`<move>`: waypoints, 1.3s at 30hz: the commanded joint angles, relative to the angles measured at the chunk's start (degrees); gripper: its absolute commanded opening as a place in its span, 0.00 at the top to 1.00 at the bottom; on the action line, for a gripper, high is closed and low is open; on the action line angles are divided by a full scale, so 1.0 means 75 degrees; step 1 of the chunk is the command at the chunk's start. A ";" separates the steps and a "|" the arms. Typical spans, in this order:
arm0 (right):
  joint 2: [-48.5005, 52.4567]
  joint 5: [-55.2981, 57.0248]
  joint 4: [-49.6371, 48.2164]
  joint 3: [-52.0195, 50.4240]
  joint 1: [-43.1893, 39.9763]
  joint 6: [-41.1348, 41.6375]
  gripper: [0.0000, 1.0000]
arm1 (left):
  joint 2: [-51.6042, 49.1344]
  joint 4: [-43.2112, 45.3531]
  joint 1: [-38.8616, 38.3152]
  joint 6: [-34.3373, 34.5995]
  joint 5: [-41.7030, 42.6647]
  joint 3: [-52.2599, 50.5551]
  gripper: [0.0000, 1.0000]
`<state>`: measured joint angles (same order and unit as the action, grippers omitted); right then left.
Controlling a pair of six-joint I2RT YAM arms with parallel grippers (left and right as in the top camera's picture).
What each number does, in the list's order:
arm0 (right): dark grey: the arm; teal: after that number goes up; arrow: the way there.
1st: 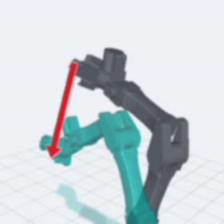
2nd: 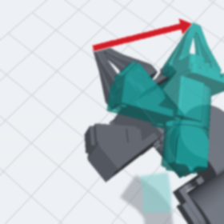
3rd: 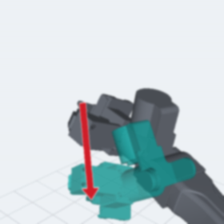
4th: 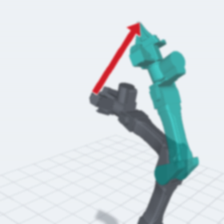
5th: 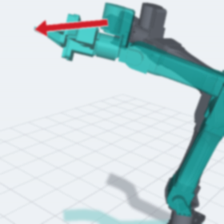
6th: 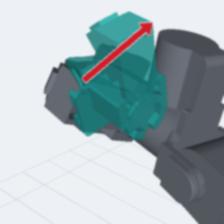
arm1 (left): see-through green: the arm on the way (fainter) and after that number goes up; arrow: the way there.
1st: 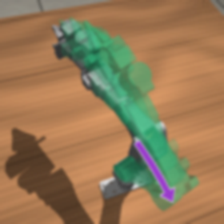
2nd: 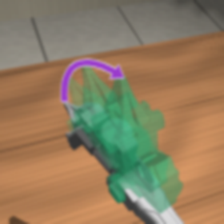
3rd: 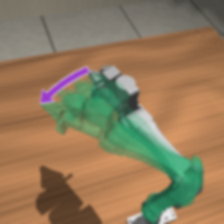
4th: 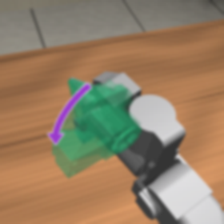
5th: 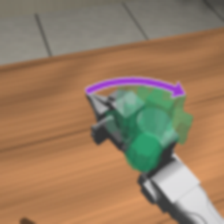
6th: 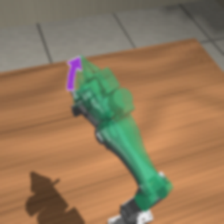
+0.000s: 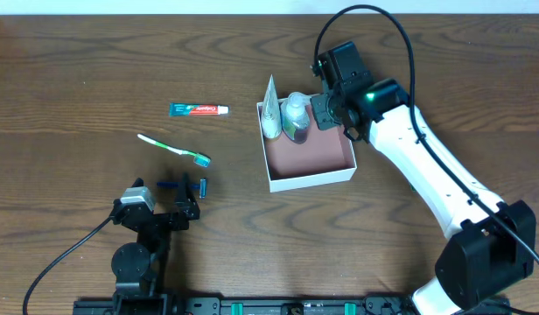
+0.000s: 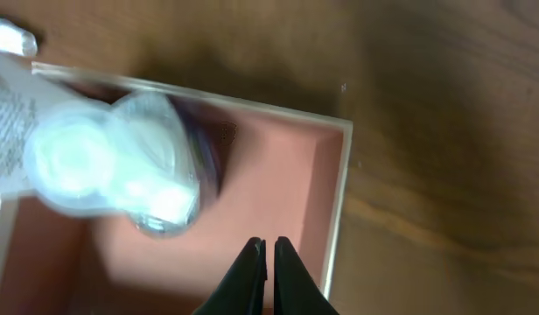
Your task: Pack container
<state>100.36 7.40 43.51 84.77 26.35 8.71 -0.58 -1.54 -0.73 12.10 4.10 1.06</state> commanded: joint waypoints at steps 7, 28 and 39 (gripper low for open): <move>0.0020 -0.0542 -0.1428 -0.1408 -0.0393 0.1690 0.93 | 0.0047 -0.0283 0.0047 -0.0064 0.0087 -0.0111 0.02; 0.0020 -0.1282 -0.4138 -0.3028 -0.0393 0.3174 0.94 | 0.0047 -0.0283 0.0047 -0.0067 0.0090 -0.0111 0.02; 0.0020 -0.1309 -0.4520 -0.3025 0.0047 0.3410 0.94 | 0.0047 -0.0283 0.0047 -0.0064 0.0090 -0.0111 0.02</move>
<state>100.57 -1.98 9.89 62.46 25.28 32.53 -0.58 -1.54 -0.73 12.10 4.10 1.06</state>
